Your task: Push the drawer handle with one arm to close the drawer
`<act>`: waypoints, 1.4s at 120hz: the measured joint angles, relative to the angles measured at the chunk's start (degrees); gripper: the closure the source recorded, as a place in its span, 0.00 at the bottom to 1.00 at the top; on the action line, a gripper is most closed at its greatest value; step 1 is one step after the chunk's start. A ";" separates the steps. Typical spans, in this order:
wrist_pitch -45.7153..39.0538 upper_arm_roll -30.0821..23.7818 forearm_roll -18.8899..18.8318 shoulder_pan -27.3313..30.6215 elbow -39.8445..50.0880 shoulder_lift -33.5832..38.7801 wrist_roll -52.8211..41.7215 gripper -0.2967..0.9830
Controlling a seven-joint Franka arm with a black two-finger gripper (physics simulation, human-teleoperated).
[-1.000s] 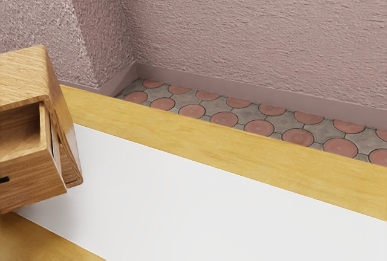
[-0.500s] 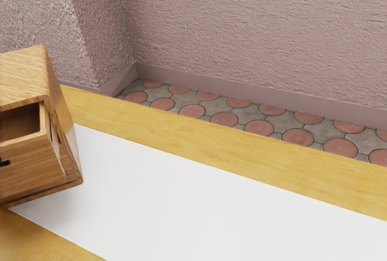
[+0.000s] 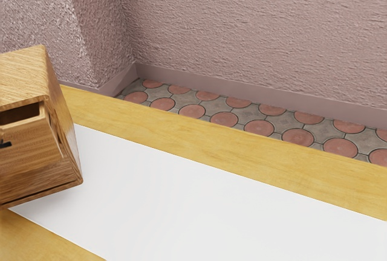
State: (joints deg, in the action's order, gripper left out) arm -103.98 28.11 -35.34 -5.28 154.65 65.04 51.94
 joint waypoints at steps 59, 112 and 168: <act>-6.91 3.10 -2.51 -0.07 -3.33 -7.67 -3.32 0.85; -12.33 6.26 -2.61 -0.08 -6.69 -13.84 -7.25 0.85; -9.33 -23.08 21.04 0.77 -6.49 -10.50 -2.03 0.74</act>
State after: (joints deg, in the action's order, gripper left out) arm -113.30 5.03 -14.30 -4.52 148.16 54.55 49.90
